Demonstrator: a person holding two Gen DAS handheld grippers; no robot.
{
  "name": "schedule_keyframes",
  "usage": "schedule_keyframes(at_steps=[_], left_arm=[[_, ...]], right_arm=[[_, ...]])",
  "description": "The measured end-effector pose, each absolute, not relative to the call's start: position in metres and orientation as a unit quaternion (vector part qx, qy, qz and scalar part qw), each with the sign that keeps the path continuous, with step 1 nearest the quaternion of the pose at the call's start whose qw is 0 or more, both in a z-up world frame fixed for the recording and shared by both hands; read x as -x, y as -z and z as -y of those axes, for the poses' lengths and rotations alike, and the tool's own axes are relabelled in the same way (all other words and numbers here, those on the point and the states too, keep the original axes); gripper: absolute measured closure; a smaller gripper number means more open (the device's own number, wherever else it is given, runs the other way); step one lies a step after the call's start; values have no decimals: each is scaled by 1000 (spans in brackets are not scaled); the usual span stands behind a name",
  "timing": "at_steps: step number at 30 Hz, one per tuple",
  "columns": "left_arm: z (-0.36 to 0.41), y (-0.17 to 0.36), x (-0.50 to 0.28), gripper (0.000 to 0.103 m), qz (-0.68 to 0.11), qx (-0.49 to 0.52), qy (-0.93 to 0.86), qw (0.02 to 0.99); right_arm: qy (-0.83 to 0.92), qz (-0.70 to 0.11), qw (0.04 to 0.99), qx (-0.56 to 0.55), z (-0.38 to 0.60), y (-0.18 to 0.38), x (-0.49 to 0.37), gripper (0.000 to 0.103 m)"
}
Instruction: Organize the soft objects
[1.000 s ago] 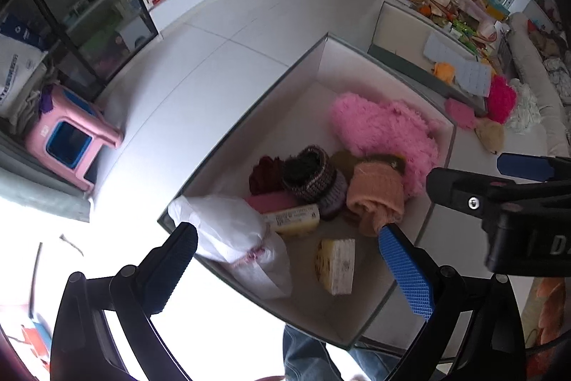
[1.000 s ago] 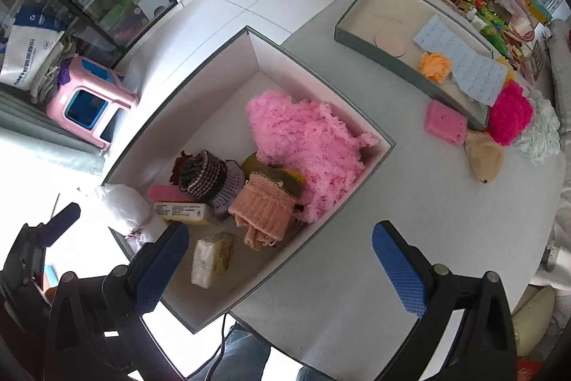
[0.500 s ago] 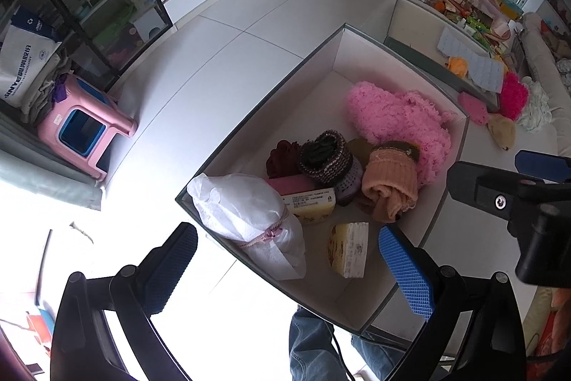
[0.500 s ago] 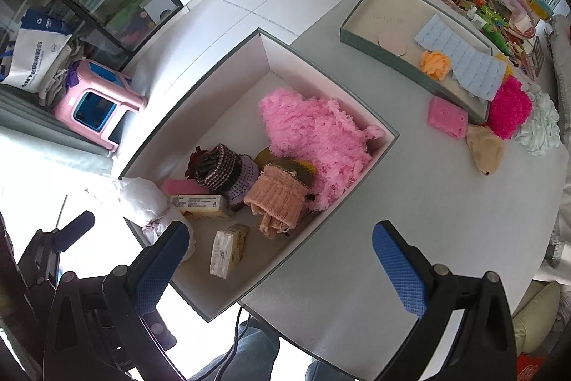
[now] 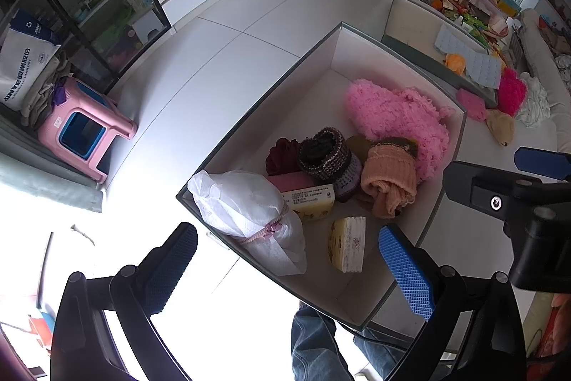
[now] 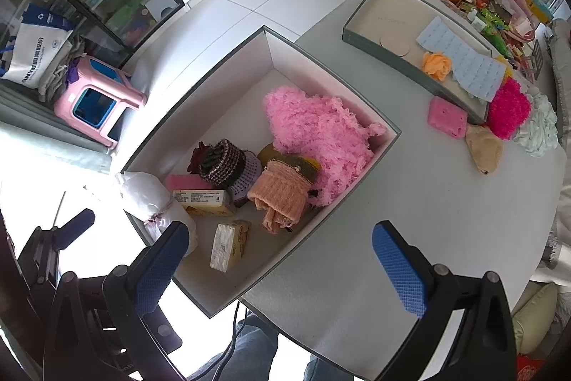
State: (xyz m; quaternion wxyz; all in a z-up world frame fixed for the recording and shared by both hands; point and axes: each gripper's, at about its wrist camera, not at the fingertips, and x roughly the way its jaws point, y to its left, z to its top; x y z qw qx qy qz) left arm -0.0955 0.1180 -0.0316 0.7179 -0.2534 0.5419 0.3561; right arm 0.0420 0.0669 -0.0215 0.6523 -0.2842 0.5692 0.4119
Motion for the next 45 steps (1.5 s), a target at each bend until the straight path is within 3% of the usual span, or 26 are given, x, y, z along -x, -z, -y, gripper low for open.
schedule_keyframes(at_steps=[45], left_arm=[[-117, 32, 103, 1, -542, 266, -354, 714]], right_arm=[[-416, -563, 653, 288, -67, 15, -33, 0]])
